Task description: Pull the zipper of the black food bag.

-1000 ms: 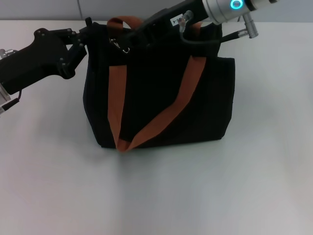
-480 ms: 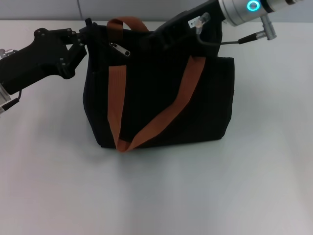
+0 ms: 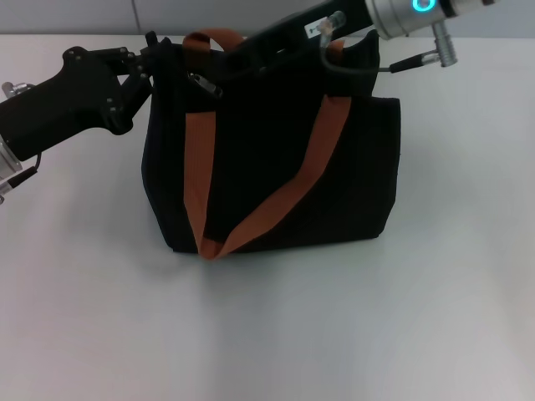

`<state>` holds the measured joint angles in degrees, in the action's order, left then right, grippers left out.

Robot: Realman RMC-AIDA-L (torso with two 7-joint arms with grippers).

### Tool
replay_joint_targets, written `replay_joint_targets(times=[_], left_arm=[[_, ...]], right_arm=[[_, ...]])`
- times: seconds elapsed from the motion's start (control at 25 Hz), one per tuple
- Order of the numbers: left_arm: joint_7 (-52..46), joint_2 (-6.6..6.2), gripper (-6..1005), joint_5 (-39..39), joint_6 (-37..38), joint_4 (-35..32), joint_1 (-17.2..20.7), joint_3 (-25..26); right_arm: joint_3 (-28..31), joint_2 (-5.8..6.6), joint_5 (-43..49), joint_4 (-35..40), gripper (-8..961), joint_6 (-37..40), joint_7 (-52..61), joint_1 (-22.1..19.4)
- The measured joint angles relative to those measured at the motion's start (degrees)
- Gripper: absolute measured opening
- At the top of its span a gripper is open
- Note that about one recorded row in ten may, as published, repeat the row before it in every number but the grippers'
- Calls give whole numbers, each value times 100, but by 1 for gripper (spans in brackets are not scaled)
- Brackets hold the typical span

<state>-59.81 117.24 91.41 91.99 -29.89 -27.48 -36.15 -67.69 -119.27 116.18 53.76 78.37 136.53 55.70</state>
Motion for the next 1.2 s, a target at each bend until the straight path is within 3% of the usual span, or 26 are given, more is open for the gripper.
replay_joint_targets(times=[0.2, 1.2], left_arm=[[3, 0, 79, 0, 38, -7, 5, 0], [7, 24, 84, -54, 77, 4, 10, 3]], right_arm=[[-4, 0, 35, -331, 198, -139, -35, 188], [-184, -26, -143, -619, 191, -258, -75, 251]])
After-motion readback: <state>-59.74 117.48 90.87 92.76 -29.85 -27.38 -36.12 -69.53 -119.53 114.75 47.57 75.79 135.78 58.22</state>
